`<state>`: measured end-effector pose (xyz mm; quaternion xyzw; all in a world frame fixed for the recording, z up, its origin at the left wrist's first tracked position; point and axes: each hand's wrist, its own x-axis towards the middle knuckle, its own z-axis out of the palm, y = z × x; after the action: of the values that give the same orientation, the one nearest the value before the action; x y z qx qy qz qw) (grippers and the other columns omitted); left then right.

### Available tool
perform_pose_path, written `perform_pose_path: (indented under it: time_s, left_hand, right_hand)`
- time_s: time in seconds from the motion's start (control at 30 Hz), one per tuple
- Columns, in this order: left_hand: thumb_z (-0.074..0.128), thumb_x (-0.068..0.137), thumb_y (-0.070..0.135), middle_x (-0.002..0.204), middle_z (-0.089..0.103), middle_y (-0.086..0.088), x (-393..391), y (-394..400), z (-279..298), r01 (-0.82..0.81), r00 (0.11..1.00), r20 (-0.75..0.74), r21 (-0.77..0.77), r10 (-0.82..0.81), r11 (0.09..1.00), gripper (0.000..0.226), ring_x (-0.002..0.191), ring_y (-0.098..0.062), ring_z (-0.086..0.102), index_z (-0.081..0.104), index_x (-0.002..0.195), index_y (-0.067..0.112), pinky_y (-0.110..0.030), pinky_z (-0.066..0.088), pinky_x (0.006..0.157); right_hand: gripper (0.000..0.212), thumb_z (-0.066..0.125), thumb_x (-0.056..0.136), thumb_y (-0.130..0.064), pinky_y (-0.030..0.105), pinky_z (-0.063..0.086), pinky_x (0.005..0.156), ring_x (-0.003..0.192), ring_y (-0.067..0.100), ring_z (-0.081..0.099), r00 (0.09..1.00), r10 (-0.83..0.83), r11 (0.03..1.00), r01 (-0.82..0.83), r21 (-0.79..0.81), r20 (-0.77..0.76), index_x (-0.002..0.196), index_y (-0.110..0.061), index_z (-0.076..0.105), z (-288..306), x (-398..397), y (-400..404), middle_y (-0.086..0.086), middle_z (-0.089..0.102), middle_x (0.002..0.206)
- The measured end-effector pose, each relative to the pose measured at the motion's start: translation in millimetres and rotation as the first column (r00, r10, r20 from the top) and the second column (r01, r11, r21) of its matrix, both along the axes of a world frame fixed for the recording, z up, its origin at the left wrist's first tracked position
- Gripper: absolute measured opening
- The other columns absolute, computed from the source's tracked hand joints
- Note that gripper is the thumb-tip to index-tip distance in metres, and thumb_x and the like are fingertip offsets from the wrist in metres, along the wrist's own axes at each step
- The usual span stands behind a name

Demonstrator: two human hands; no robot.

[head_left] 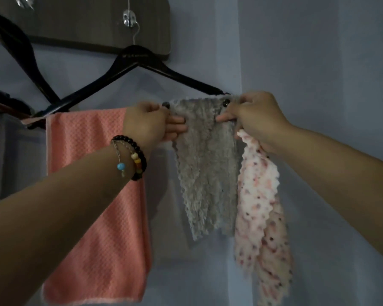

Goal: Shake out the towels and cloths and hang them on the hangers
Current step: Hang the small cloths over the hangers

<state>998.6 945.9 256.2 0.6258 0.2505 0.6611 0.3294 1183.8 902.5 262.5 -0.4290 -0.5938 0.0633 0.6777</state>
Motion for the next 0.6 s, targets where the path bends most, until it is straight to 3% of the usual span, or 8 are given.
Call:
perform_pose_path:
  time_s: [0.1,0.2,0.27,0.33,0.4,0.5,0.6]
  left_hand:
    - [0.039,0.101,0.008,0.085,0.071,-0.01,11,12,31,-0.038,0.995,0.099,0.097,0.029,0.995,0.014,0.062,-0.009,0.071,0.049,0.109,0.004,-0.02,0.054,0.052]
    - [0.045,0.099,0.007,0.092,0.07,-0.014,13,30,58,-0.111,0.98,0.184,0.214,0.071,0.971,0.017,0.07,-0.012,0.072,0.055,0.109,-0.002,-0.027,0.06,0.065]
    - [0.048,0.095,0.012,0.095,0.072,-0.01,9,43,66,-0.292,0.956,0.132,0.347,0.262,0.891,0.018,0.081,-0.017,0.072,0.06,0.107,0.005,-0.035,0.059,0.077]
    - [0.048,0.094,0.015,0.1,0.07,-0.007,6,49,58,-0.5,0.809,-0.018,0.504,0.587,0.705,0.022,0.089,-0.021,0.066,0.058,0.113,0.012,-0.03,0.051,0.078]
    - [0.048,0.095,0.016,0.111,0.066,-0.013,4,62,42,-0.533,0.646,-0.14,0.621,0.75,0.575,0.029,0.101,-0.03,0.06,0.052,0.123,0.01,-0.035,0.047,0.081]
    - [0.044,0.096,0.019,0.117,0.062,-0.015,0,78,20,-0.492,0.519,-0.301,0.66,0.8,0.568,0.031,0.105,-0.034,0.057,0.045,0.126,0.012,-0.038,0.045,0.08]
    - [0.041,0.098,0.02,0.108,0.064,-0.015,0,87,13,-0.479,0.416,-0.314,0.722,0.854,0.499,0.028,0.093,-0.034,0.059,0.042,0.125,0.013,-0.031,0.034,0.067]
  right_hand:
    - [0.008,0.057,0.091,-0.008,0.022,0.042,0.04,0.037,0.017,0.055,0.999,-0.014,0.992,0.009,0.124,0.042,0.085,-0.005,0.053,32,3,22,0.006,0.073,0.088]
    - [0.009,0.058,0.089,-0.012,0.034,0.049,0.045,0.046,0.023,0.065,0.977,-0.085,0.969,0.034,0.245,0.198,0.087,-0.006,0.052,58,8,46,0.004,0.074,0.09]
    - [0.008,0.059,0.088,-0.014,0.036,0.052,0.052,0.048,0.02,0.062,0.918,-0.201,0.936,0.077,0.343,0.342,0.092,-0.011,0.053,67,9,61,0.008,0.072,0.092]
    - [0.013,0.059,0.087,-0.016,0.036,0.051,0.061,0.055,0.019,0.057,0.826,-0.322,0.896,0.108,0.431,0.462,0.099,-0.012,0.054,66,8,76,0.009,0.069,0.095]
    - [0.017,0.058,0.088,-0.018,0.034,0.048,0.064,0.066,0.025,0.056,0.726,-0.404,0.876,0.132,0.465,0.556,0.104,-0.011,0.053,59,10,91,0.008,0.066,0.09]
    - [0.015,0.053,0.091,-0.023,0.037,0.05,0.062,0.069,0.026,0.057,0.604,-0.43,0.894,0.18,0.411,0.671,0.104,-0.015,0.05,37,17,119,0.006,0.06,0.082]
    - [0.014,0.049,0.094,-0.022,0.045,0.053,0.061,0.064,0.027,0.055,0.543,-0.433,0.9,0.217,0.378,0.72,0.105,-0.013,0.048,27,24,138,0.008,0.059,0.08]
